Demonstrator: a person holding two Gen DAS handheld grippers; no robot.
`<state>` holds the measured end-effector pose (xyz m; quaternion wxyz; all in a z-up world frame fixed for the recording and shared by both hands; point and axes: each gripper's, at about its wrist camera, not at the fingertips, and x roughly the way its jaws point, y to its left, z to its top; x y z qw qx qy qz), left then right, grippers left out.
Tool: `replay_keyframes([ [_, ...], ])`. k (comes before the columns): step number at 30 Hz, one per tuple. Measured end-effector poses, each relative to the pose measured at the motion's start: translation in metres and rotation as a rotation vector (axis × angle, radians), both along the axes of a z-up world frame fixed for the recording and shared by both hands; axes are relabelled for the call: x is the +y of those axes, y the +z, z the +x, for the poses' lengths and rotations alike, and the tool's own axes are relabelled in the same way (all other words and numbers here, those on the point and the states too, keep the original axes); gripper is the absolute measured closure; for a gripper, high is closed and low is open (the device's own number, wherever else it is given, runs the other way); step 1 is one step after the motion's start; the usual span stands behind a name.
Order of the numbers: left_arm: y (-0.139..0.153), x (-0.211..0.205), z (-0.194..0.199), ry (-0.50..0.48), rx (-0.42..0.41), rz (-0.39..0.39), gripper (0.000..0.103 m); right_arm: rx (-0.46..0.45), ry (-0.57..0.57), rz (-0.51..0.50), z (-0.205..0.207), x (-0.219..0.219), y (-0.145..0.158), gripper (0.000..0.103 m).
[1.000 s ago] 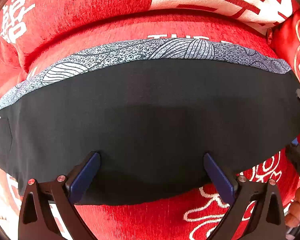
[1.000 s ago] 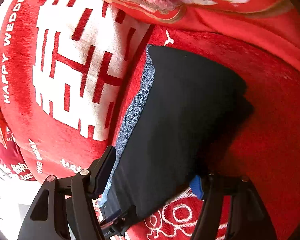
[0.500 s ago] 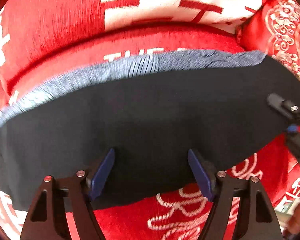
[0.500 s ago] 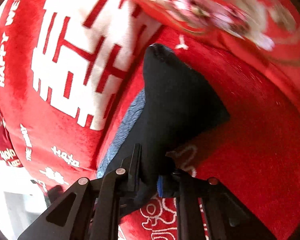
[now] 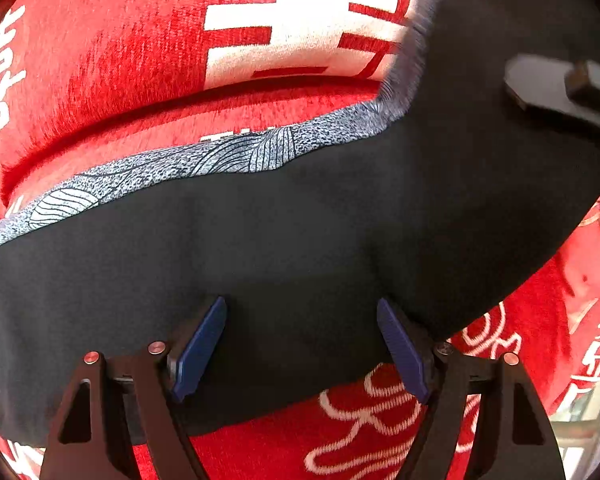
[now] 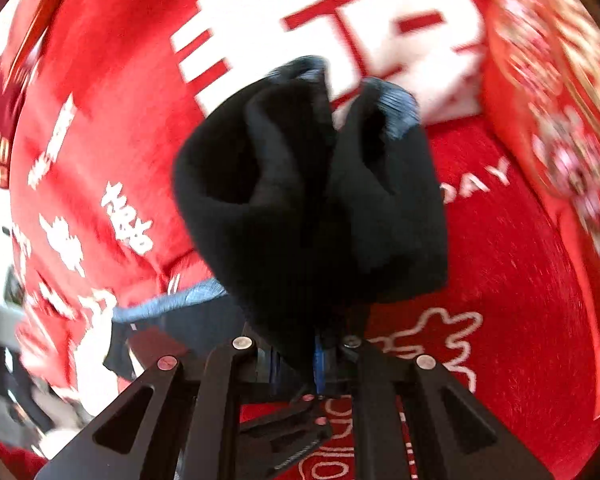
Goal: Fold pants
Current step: 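Fold the held end over toward the left gripper and lay it down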
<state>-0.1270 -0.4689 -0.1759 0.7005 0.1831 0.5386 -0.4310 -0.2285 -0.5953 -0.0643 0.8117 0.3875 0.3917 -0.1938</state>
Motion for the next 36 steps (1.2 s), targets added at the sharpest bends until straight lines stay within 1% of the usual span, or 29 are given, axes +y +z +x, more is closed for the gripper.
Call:
replay_keyframes([
  [2,0.008,0.014,0.011,0.003,0.065,-0.001,0.025,0.021,0.043,-0.032,0.017,0.015,0.007,0.089],
  [4,0.019,0.04,0.022,0.025,0.103,0.002,0.025,0.037,0.075,-0.062,0.031,0.03,0.015,0.089],
  [6,0.029,0.069,0.035,0.046,0.098,0.027,0.025,0.064,0.113,-0.099,0.052,0.048,0.018,0.089],
  [9,0.038,0.126,0.068,0.123,0.067,0.073,0.025,0.103,0.164,-0.135,0.085,0.078,0.014,0.089],
  [11,0.036,0.155,0.094,0.172,0.048,0.108,0.025,0.145,0.211,-0.176,0.109,0.106,0.003,0.089],
  [12,0.036,0.171,0.106,0.201,0.038,0.123,0.018,0.162,0.231,-0.193,0.117,0.121,0.001,0.089],
  [13,0.036,0.183,0.122,0.236,0.028,0.137,0.01,0.189,0.257,-0.215,0.13,0.14,-0.008,0.089],
  [15,0.033,0.207,0.148,0.307,0.008,0.154,0.01,0.247,0.302,-0.251,0.149,0.173,-0.031,0.088],
  [17,0.031,0.225,0.165,0.338,-0.001,0.163,0.01,0.319,0.353,-0.302,0.164,0.204,-0.058,0.086],
  [19,0.029,0.24,0.179,0.363,-0.017,0.169,0.01,0.373,0.381,-0.37,0.166,0.222,-0.076,0.083],
  [20,0.028,0.241,0.183,0.37,-0.016,0.17,0.01,0.402,0.397,-0.419,0.168,0.232,-0.083,0.082],
  [22,0.025,0.239,0.186,0.385,-0.006,0.16,0.01,0.436,0.436,-0.525,0.168,0.25,-0.088,0.078],
  [23,0.027,0.239,0.19,0.387,0.0,0.151,0.01,0.444,0.467,-0.565,0.165,0.258,-0.088,0.068],
  [24,0.03,0.24,0.194,0.385,0.006,0.141,0.01,0.445,0.501,-0.579,0.164,0.266,-0.087,0.057],
  [25,0.037,0.239,0.191,0.375,0.011,0.127,0.01,0.439,0.539,-0.578,0.161,0.273,-0.085,0.054],
  [26,0.043,0.231,0.192,0.357,0.019,0.112,0.01,0.427,0.566,-0.577,0.156,0.277,-0.08,0.053],
  [27,0.047,0.226,0.19,0.34,0.026,0.096,0.01,0.415,0.575,-0.567,0.148,0.275,-0.073,0.053],
  [28,0.051,0.222,0.189,0.316,0.037,0.074,0.01,0.39,0.568,-0.529,0.143,0.269,-0.064,0.053],
  [30,0.061,0.209,0.183,0.249,0.072,0.028,0.01,0.349,0.5,-0.438,0.131,0.251,-0.05,0.053],
  [31,0.063,0.2,0.178,0.209,0.097,0.011,0.01,0.342,0.441,-0.378,0.123,0.235,-0.045,0.053],
  [32,0.063,0.191,0.175,0.175,0.118,-0.001,0.01,0.341,0.408,-0.344,0.119,0.222,-0.042,0.053],
  [34,0.063,0.173,0.164,0.113,0.148,-0.013,0.01,0.336,0.323,-0.259,0.107,0.199,-0.04,0.053],
  [36,0.06,0.159,0.155,0.077,0.16,-0.011,0.011,0.336,0.274,-0.206,0.095,0.184,-0.042,0.053],
])
